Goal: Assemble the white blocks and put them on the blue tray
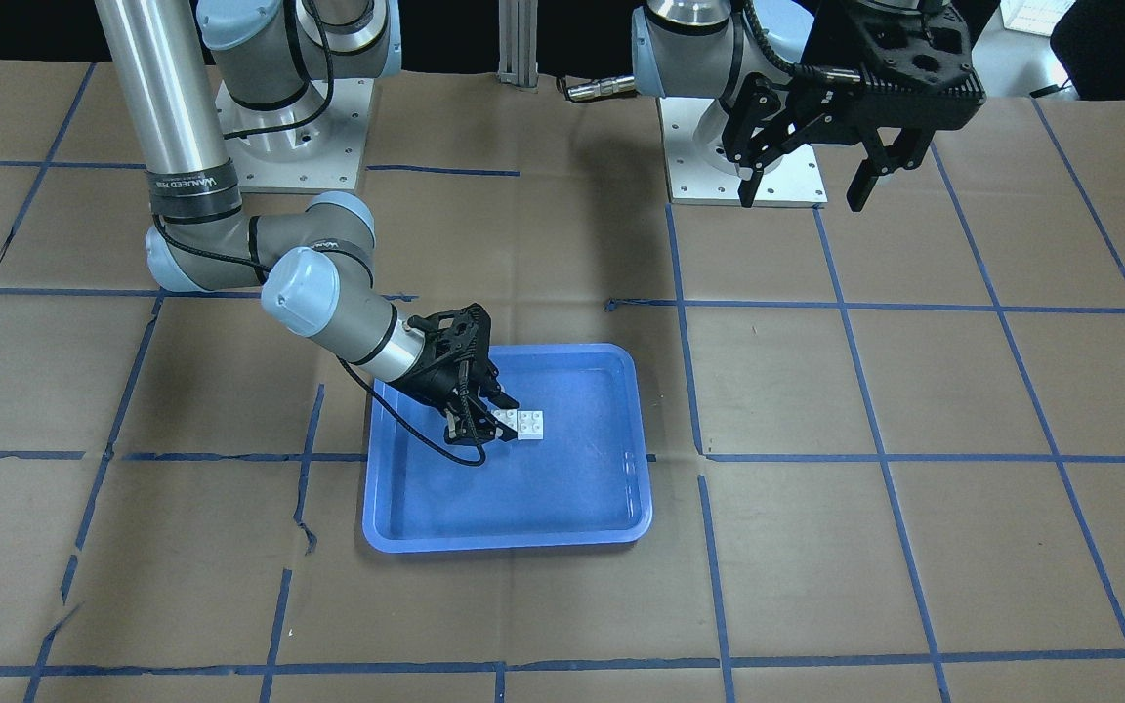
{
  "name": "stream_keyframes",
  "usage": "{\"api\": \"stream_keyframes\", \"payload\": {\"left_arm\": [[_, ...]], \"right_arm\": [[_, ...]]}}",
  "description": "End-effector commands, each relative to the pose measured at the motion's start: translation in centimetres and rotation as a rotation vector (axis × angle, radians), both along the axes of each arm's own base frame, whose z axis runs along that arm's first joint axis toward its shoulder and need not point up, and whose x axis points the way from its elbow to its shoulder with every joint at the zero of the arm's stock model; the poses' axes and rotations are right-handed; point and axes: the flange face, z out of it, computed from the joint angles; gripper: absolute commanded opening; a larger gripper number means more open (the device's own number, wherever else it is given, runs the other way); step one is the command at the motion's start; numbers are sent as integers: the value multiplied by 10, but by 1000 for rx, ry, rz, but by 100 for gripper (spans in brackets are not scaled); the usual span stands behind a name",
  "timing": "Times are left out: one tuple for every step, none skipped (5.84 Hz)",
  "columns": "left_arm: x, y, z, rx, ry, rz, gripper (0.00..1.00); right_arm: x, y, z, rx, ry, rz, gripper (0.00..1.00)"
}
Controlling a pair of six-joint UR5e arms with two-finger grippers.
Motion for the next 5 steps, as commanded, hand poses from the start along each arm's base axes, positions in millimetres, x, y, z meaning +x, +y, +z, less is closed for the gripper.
{"api": "stream_keyframes", "payload": {"left_arm": [[0,0,0,0,0,0,99],[0,0,0,0,0,0,99],[0,0,0,0,0,0,99],[0,0,1,-1,0,0,99],[0,0,0,0,-2,0,99]], "right_arm": [[-5,-11,25,-22,0,-50,100],[-11,-11,40,28,3,-84,100],[-23,-8,58,73,47,-128,100],[-44,-12,83,170,104,-249,100],[-60,-16,109,273,171,-389,100]]}}
